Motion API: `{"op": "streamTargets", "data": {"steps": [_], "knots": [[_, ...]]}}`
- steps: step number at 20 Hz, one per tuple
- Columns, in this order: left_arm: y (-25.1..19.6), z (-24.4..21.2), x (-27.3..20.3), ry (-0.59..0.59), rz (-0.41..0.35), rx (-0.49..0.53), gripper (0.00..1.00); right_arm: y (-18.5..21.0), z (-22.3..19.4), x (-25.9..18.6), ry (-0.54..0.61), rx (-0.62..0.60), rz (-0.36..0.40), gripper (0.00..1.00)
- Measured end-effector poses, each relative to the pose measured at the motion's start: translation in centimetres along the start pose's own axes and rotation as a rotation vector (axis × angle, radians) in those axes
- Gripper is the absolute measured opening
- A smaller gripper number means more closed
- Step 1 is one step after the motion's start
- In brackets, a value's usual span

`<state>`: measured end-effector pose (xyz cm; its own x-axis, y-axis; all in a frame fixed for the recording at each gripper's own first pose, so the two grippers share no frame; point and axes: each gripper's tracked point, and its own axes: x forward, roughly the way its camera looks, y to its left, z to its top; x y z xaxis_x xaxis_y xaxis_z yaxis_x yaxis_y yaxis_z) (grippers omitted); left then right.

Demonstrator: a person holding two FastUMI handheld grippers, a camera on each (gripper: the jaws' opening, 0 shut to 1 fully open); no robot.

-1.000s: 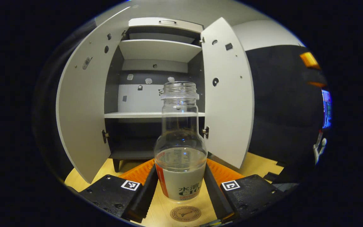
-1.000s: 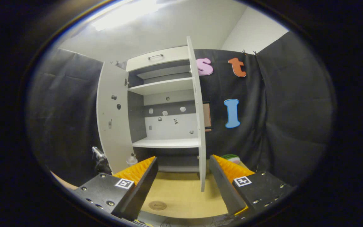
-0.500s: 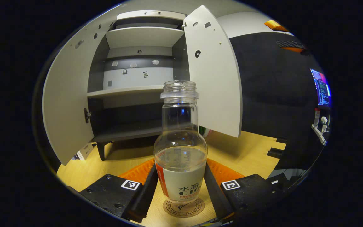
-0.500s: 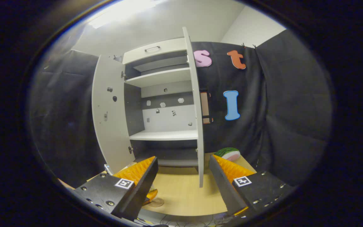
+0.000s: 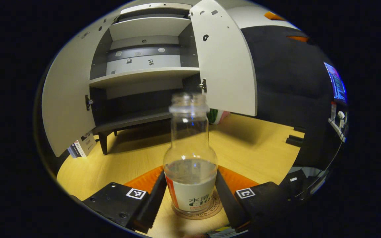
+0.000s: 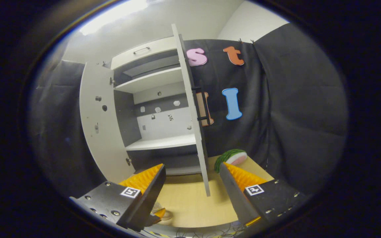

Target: Grasp the bottle in the cabinet with the left hand and place it on the coaster, then close the right door with the right hand and the left door with the left hand.

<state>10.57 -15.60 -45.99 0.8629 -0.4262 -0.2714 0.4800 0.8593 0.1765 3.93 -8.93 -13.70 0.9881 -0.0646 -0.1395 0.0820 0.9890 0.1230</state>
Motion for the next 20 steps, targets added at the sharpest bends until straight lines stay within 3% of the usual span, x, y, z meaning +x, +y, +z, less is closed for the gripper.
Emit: {"op": "streamTargets", "data": {"steps": [1,2,3,6,10,12,13,20], "knots": [[-0.1,-0.4,-0.2,0.02,-0.011,0.007,0.97,-0.3,0.1,-0.1,-0.002,-0.001,-0.007,0.99],[-0.3,0.2,-0.1,0.02,-0.035,-0.005,1.0,-0.7,0.0,-0.2,-0.003,-0.002,-0.015,0.95],[-0.5,0.7,-0.2,0.013,-0.055,-0.027,0.99,-1.1,0.0,-0.3,-0.005,-0.005,-0.024,0.99],[-1.0,2.1,-1.1,0.018,-0.09,-0.072,0.99,-2.1,0.0,-0.9,-0.002,0.002,-0.049,0.99],[-0.7,5.9,-3.2,-0.008,-0.08,-0.011,0.98,-4.4,0.8,-1.5,-0.023,0.022,-0.085,0.99],[-0.9,9.3,-4.6,-0.055,-0.103,-0.007,0.99,-6.1,1.0,-1.7,-0.04,0.025,-0.119,0.99],[-0.8,11.3,-5.4,-0.078,-0.112,-0.011,0.99,-6.8,1.2,-1.9,-0.047,0.018,-0.134,0.94],[2.5,24.4,-12.0,-0.231,-0.1,-0.027,0.98,-8.8,3.9,-1.3,-0.103,-0.099,-0.149,0.99]]}}
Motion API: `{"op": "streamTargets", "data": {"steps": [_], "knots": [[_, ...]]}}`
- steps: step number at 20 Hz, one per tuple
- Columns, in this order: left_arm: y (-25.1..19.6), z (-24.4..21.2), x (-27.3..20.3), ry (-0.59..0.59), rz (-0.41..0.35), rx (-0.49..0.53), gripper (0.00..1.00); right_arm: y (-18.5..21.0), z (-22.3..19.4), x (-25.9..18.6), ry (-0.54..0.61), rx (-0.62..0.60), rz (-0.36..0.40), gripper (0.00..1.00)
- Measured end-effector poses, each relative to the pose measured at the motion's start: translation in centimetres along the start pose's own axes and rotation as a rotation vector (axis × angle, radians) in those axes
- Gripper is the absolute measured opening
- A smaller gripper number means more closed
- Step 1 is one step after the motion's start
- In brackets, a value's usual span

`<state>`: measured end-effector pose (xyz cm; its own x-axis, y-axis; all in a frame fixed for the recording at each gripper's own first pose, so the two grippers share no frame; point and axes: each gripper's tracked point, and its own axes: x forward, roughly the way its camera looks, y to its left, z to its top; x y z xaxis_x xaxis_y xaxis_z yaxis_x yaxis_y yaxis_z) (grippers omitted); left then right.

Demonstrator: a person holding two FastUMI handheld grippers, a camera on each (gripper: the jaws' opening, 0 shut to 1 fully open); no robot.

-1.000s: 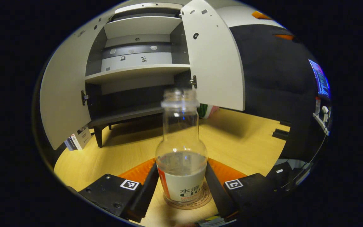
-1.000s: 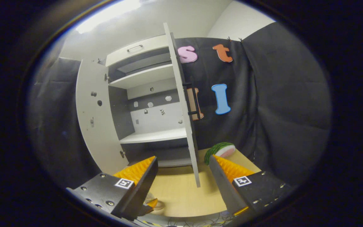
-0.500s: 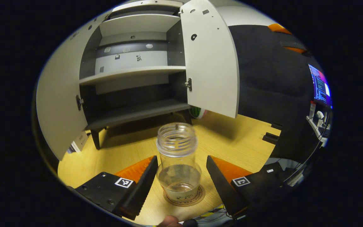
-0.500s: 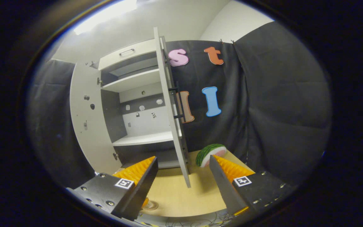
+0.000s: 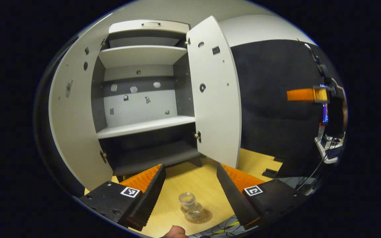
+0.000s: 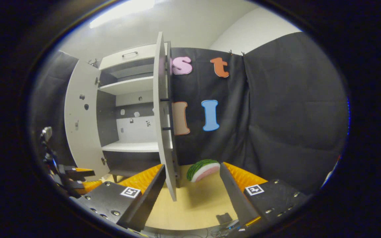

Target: Grasp the bottle in the cabinet with the left hand and place it on the coaster, then close the right door with the right hand and the left door with the left hand.

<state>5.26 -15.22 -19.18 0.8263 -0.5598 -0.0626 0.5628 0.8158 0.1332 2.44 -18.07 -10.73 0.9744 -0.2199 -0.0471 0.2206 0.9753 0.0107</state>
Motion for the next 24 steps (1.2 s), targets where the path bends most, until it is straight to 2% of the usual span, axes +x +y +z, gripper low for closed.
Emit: {"op": "streamTargets", "data": {"steps": [4,6,8,10,12,13,14,15,16,17,19,21,23,24], "knots": [[2.1,5.5,-2.1,-0.039,-0.008,-0.04,0.98,-2.2,2.8,2.9,-0.044,0.011,-0.029,1.0],[4.0,7.1,-2.9,-0.039,0.011,-0.075,0.98,-2.0,3.6,4.7,-0.029,-0.001,0.001,0.99],[5.9,8.9,-3.6,-0.058,0.037,-0.12,0.98,-2.8,4.2,6.7,-0.005,-0.027,-0.013,0.99],[7.3,10.8,-4.2,-0.097,0.03,-0.165,0.98,-3.0,5.1,8.8,0.024,0.004,-0.02,0.99],[9.1,11.5,-4.9,-0.094,0.028,-0.147,0.97,-1.8,6.3,11.1,0.023,0.047,0.015,0.99],[10.5,11.8,-5.4,-0.095,0.055,-0.113,0.97,-1.3,6.8,12.3,0.029,0.087,0.028,0.99],[12.0,12.2,-5.9,-0.101,0.09,-0.082,0.97,-1.6,7.5,13.8,0.025,0.125,-0.003,0.99],[13.1,12.5,-6.5,-0.111,0.129,-0.06,0.97,-2.4,7.9,15.2,0.015,0.155,-0.031,0.99],[14.1,12.7,-7.1,-0.132,0.16,-0.051,0.97,-2.6,8.4,16.1,0.006,0.18,-0.041,0.94],[14.5,12.6,-7.6,-0.161,0.176,-0.056,0.97,-2.4,8.9,17.1,0.005,0.193,-0.04,0.99],[16.2,10.5,-8.8,-0.135,0.216,-0.068,0.96,-0.5,9.4,18.3,0.007,0.148,-0.015,0.99],[17.3,8.3,-10.0,-0.081,0.232,-0.081,0.99,2.0,10.5,19.4,-0.009,0.105,0.047,0.99],[19.0,6.9,-11.3,-0.051,0.272,-0.101,0.97,3.2,11.1,19.5,-0.027,0.017,0.069,0.99],[19.4,6.7,-11.8,-0.071,0.277,-0.136,0.98,3.2,11.8,19.1,-0.042,-0.005,0.063,0.87]]}}
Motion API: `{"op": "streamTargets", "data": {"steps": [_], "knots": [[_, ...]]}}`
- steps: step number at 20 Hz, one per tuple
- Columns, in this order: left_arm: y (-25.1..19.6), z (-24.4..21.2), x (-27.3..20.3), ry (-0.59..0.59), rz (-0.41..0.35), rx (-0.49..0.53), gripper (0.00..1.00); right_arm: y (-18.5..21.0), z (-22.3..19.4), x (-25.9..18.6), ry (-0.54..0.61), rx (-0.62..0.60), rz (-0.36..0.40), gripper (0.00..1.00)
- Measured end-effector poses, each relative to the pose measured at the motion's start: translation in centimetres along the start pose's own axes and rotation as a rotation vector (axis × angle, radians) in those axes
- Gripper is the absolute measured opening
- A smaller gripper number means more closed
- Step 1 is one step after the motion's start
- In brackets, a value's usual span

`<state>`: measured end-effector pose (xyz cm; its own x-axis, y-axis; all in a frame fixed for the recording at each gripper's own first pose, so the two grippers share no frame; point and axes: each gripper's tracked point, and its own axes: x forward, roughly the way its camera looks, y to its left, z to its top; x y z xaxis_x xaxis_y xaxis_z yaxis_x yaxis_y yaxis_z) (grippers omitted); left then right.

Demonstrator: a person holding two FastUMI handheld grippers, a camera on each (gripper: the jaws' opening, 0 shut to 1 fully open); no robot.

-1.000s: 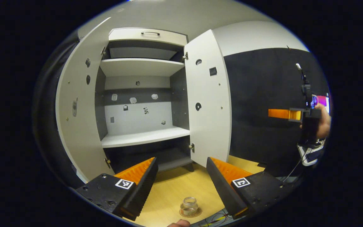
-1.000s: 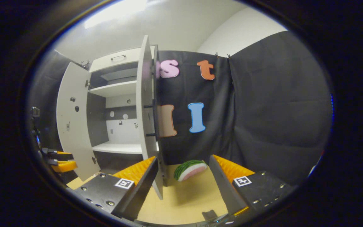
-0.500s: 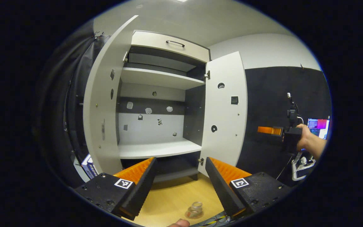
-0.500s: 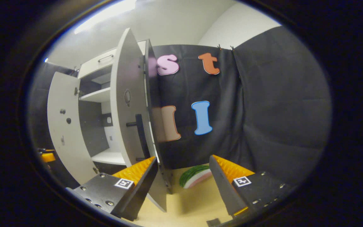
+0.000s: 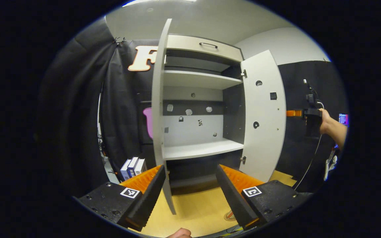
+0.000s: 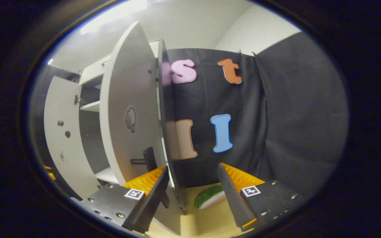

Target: Grasp the bottle in the cabinet with the left hand and place it on the coaster, then close the right door with the right hand and the left door with the left hand.

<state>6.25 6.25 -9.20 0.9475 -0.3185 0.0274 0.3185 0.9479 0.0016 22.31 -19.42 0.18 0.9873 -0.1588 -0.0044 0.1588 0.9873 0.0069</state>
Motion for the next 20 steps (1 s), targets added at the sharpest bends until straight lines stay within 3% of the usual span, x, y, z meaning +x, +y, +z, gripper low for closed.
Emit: {"op": "streamTargets", "data": {"steps": [1,3,6,7,8,9,13,16,19,20], "knots": [[0.2,-0.2,-0.2,0.001,-0.004,-0.044,0.97,0.3,0.1,0.0,0.015,-0.01,-0.005,0.91],[1.8,-1.1,-0.6,0.026,0.025,-0.112,0.95,0.7,0.2,0.2,0.025,-0.034,-0.019,0.91],[3.7,-1.2,-1.1,0.028,0.061,-0.133,0.93,0.7,1.1,-0.1,0.0,-0.044,-0.028,0.92],[4.4,-1.2,-1.3,0.029,0.077,-0.121,0.97,1.0,1.0,0.0,-0.001,-0.049,-0.014,0.91],[4.7,-1.4,-1.6,0.038,0.09,-0.108,0.97,1.4,0.8,0.2,0.004,-0.046,0.004,0.87],[5.1,-1.6,-2.0,0.046,0.096,-0.094,0.97,1.8,0.7,0.3,0.01,-0.038,0.019,0.92],[6.8,-2.0,-2.4,0.076,0.135,-0.069,0.97,4.5,0.5,0.2,0.013,-0.029,0.109,0.87],[5.8,-1.3,-1.7,0.091,0.081,-0.096,0.97,7.0,0.5,0.4,0.001,-0.031,0.155,0.91],[6.7,-0.5,-0.7,0.079,0.082,-0.088,0.96,8.3,0.4,0.5,-0.004,-0.025,0.192,0.87],[7.0,-0.4,-0.4,0.083,0.086,-0.087,0.96,8.6,0.4,0.6,-0.001,-0.026,0.209,0.92]]}}
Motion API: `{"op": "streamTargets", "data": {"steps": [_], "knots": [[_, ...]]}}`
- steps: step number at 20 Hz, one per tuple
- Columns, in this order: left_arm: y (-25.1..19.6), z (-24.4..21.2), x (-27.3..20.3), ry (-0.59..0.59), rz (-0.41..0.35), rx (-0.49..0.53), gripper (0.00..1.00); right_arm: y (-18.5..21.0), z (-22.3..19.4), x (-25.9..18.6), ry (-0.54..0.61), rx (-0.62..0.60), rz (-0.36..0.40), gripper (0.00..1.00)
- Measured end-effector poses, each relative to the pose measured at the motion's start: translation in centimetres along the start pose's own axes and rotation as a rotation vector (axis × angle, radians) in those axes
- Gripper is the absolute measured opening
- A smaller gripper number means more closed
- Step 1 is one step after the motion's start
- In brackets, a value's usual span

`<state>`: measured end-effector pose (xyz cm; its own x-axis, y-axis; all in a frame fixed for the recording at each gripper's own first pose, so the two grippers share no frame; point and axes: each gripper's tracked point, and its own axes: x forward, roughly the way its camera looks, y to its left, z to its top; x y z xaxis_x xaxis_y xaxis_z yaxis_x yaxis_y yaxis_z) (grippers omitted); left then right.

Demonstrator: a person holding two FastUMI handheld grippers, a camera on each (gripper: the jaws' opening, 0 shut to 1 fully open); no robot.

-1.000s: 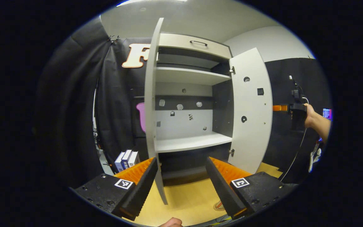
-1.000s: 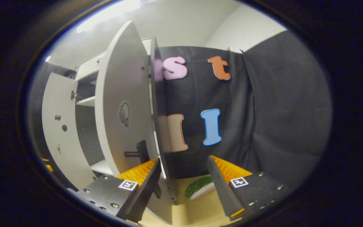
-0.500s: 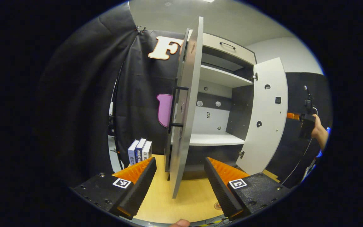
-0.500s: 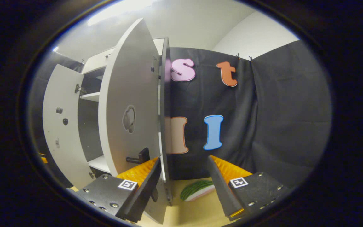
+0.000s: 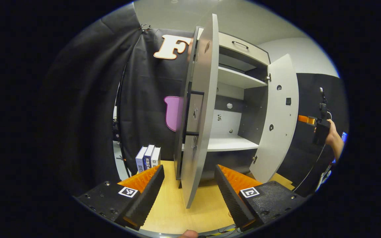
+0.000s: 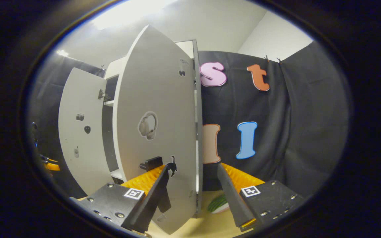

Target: Grasp the bottle in the cabinet with the left hand and place it on the coaster, then close the right door with the right hand and the left door with the left hand.

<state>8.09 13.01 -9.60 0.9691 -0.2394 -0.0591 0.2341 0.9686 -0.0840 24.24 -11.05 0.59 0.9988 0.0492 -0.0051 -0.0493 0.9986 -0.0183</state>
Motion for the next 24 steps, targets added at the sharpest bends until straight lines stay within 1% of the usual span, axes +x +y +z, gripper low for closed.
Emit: {"op": "streamTargets", "data": {"steps": [1,3,4,5,9,10,11,12,13,14,15,19,21,23,24], "knots": [[0.4,0.0,0.3,0.003,0.006,-0.002,0.96,-0.2,0.2,0.2,-0.004,0.008,-0.006,0.87],[1.4,-0.1,0.7,0.005,0.019,-0.012,0.96,-0.8,0.8,0.6,-0.017,0.044,-0.029,0.96],[1.9,0.0,1.0,-0.001,0.029,-0.018,0.96,-0.6,0.6,0.7,-0.015,0.056,-0.034,0.92],[2.4,0.1,1.3,-0.006,0.036,-0.024,0.96,-0.4,0.7,0.9,-0.018,0.059,-0.039,0.92],[4.6,0.4,2.7,-0.003,0.078,-0.04,0.96,1.2,0.6,1.5,-0.025,0.055,-0.012,0.92],[5.1,0.8,3.0,-0.011,0.088,-0.046,0.97,1.7,0.5,1.9,-0.028,0.06,0.005,0.92],[5.6,1.3,3.4,-0.022,0.097,-0.056,0.97,2.2,0.4,2.2,-0.024,0.067,0.027,0.87],[6.1,1.7,3.8,-0.028,0.102,-0.069,0.97,2.7,0.3,2.4,-0.021,0.08,0.047,0.88],[6.5,1.9,4.1,-0.031,0.111,-0.079,0.97,2.8,0.4,2.8,-0.027,0.099,0.051,0.88],[7.1,2.0,4.3,-0.033,0.125,-0.092,0.96,2.7,0.5,3.4,-0.032,0.118,0.044,0.92],[7.5,2.3,4.4,-0.039,0.134,-0.102,0.97,2.7,0.5,3.8,-0.036,0.128,0.039,0.92],[9.4,3.9,5.2,-0.076,0.18,-0.104,0.97,2.8,1.1,3.9,-0.071,0.125,0.033,0.93],[8.6,5.0,5.8,-0.092,0.16,-0.126,0.97,2.9,1.1,3.5,-0.086,0.114,0.02,0.93],[8.4,6.5,6.5,-0.116,0.15,-0.133,0.97,3.1,0.8,3.3,-0.084,0.088,-0.01,0.92],[7.8,7.5,6.7,-0.13,0.142,-0.128,0.97,3.5,0.6,3.3,-0.072,0.073,-0.023,0.88]]}}
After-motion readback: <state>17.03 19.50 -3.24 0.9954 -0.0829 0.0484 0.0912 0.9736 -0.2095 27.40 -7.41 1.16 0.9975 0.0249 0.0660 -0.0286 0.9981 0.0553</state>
